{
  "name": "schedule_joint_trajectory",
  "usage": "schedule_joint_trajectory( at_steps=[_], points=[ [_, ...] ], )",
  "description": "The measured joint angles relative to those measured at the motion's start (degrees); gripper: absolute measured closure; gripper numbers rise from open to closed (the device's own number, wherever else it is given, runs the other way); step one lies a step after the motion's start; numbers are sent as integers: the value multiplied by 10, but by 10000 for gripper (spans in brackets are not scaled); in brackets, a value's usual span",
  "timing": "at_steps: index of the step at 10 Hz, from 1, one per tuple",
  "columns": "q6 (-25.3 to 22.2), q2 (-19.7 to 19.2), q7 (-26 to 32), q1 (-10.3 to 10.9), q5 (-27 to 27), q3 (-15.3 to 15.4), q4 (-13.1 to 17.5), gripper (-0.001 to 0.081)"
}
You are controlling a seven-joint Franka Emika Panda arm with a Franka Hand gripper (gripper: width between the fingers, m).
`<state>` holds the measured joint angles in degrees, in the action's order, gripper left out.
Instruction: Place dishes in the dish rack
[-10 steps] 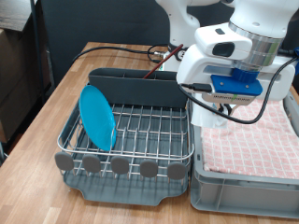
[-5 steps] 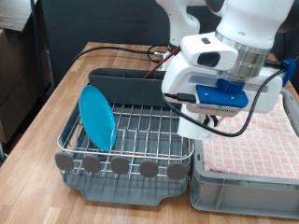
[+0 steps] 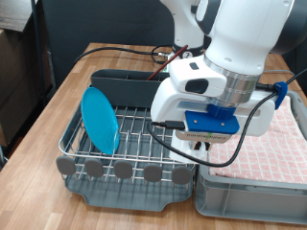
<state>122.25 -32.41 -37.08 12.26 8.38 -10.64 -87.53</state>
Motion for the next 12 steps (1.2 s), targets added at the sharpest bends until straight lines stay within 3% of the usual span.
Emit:
schedule_joint_trajectory(
  at_steps=[3, 6, 12],
  points=[
    [9, -21, 1, -3, -16, 0, 8, 734],
    [-27, -48, 1, -8, -23, 0, 31, 734],
    [-40, -93, 1, -11, -7, -9, 73, 734]
  ],
)
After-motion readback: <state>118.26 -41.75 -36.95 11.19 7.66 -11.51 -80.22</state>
